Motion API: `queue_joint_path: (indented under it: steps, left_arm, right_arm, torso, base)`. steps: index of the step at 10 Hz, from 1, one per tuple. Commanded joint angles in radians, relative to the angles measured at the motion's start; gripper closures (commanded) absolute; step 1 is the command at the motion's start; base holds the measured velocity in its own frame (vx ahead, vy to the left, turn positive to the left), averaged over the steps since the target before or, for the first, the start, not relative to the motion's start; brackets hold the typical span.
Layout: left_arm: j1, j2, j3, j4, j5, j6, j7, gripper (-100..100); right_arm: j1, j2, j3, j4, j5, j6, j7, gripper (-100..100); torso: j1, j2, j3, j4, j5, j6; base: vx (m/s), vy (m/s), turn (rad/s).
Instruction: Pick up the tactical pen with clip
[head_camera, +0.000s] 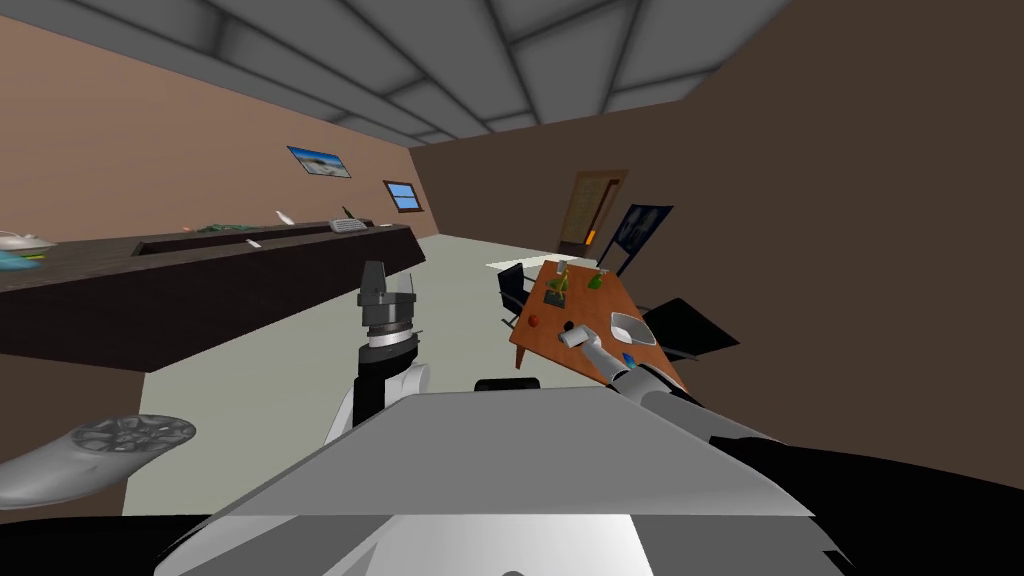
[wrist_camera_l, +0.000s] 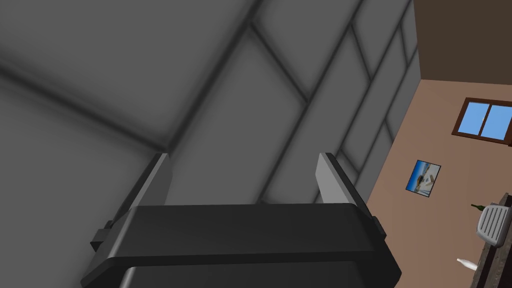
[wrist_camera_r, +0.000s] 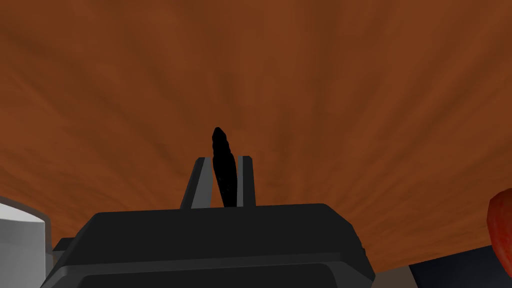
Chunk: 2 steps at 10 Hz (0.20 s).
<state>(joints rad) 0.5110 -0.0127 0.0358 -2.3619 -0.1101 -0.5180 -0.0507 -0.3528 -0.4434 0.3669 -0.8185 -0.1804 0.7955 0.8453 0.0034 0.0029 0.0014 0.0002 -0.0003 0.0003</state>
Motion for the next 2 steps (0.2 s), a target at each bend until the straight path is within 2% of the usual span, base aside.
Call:
queue_joint_path:
  steps: [1, 2]
  left_arm:
    - [0.0, 0.0, 0.0, 0.0, 0.0, 0.0, 0.0, 0]
    - [0.0, 0.0, 0.0, 0.0, 0.0, 0.0, 0.0, 0]
  right_arm:
    - [0.0, 0.0, 0.0, 0.0, 0.0, 0.0, 0.0, 100]
    - [0.0, 0.0, 0.0, -0.002, -0.001, 0.004, 0.001, 0]
  torso:
    - [0.0, 0.0, 0.0, 0.0, 0.0, 0.0]
    - [-0.001, -0.001, -0.001, 0.0, 0.0, 0.0]
  base:
    - [-0.02, 0.019, -0.009]
    - [0.0, 0.0, 0.0]
